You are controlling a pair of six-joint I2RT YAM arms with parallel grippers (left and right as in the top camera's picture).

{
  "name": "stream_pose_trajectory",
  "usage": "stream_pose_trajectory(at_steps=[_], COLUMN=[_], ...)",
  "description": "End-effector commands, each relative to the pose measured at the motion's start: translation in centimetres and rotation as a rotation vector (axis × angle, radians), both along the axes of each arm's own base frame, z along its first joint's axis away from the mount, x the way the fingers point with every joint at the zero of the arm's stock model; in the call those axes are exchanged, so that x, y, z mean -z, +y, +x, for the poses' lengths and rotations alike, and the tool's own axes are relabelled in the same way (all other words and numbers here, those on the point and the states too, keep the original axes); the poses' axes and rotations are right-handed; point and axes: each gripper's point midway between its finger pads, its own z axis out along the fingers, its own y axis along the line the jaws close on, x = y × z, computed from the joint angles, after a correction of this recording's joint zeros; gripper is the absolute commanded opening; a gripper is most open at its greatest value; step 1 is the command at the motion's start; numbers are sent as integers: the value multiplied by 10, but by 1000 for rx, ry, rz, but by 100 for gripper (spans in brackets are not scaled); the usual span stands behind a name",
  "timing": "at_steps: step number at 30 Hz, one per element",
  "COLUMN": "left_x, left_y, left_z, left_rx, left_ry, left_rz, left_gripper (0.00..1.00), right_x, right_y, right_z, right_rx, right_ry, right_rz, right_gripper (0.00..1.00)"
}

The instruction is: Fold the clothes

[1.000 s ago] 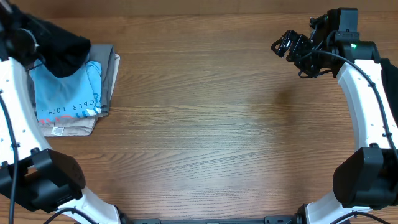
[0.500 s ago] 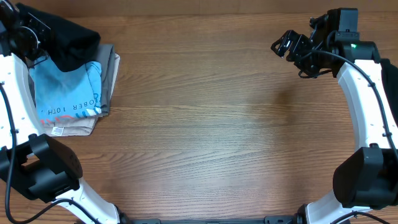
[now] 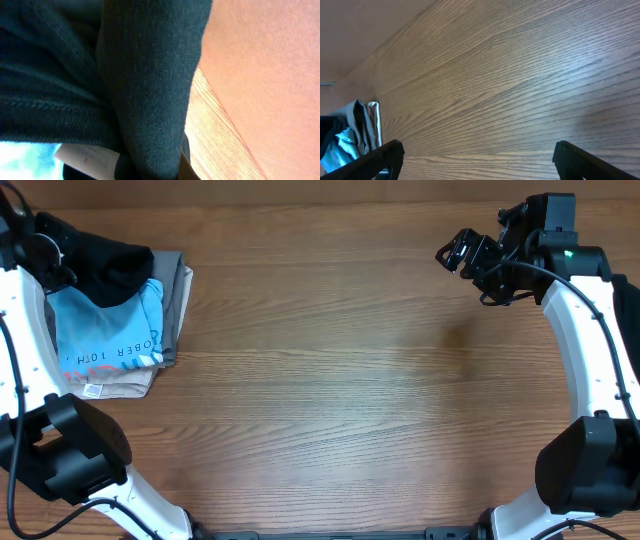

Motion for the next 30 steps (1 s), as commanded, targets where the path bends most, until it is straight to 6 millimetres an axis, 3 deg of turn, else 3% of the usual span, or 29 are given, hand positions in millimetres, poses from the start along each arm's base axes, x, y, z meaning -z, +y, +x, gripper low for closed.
stream_pose_trajectory(at_steps=[1, 10, 11, 12, 14, 16, 19, 22, 24, 25, 27, 28, 30], left_x=[5, 17, 18, 19, 23, 25, 17, 1, -10, -12, -13, -11, -5], left_y=[13, 12, 12, 11, 12, 16, 27, 22, 14, 10, 6, 4, 0], left_z=[-6, -12, -13, -15, -21, -34, -64, -79, -78, -77, -75, -73, -67], left_rx=[-49, -44, -37, -27, -19, -36, -73, -2, 76, 102, 139, 152, 182], left_ry=[12, 46, 53, 62, 88, 120, 159, 123, 72, 56, 42, 44, 50], left_rz=[3, -4, 0, 5, 5, -14, -59, -107, -123, -131, -137, -135, -126], left_gripper=[4, 5, 20, 40, 67, 78, 81, 80, 71, 56, 15, 4, 4], right_x=[-2, -2, -2, -2, -2, -2, -2, -2, -2, -2, -2, -2, -2], right_y=[-2, -2, -2, -2, -2, -2, -2, -2, -2, -2, -2, -2, -2], right_z=[1, 1, 1, 1, 1, 1, 1, 1, 1, 1, 1, 1, 1], right_rx=[-1, -1, -1, -1, -1, -1, -1, -1, -1, -1, -1, -1, -1], right_ry=[-8, -9, -9, -9, -9, -9, -9, -8, -9, -9, -9, -9, -9], right_rz=[-4, -4, -4, -4, -4, -4, -4, -4, -4, -4, -4, -4, -4], right_gripper=[100, 100, 100, 100, 100, 100, 100, 100, 100, 100, 100, 100, 100])
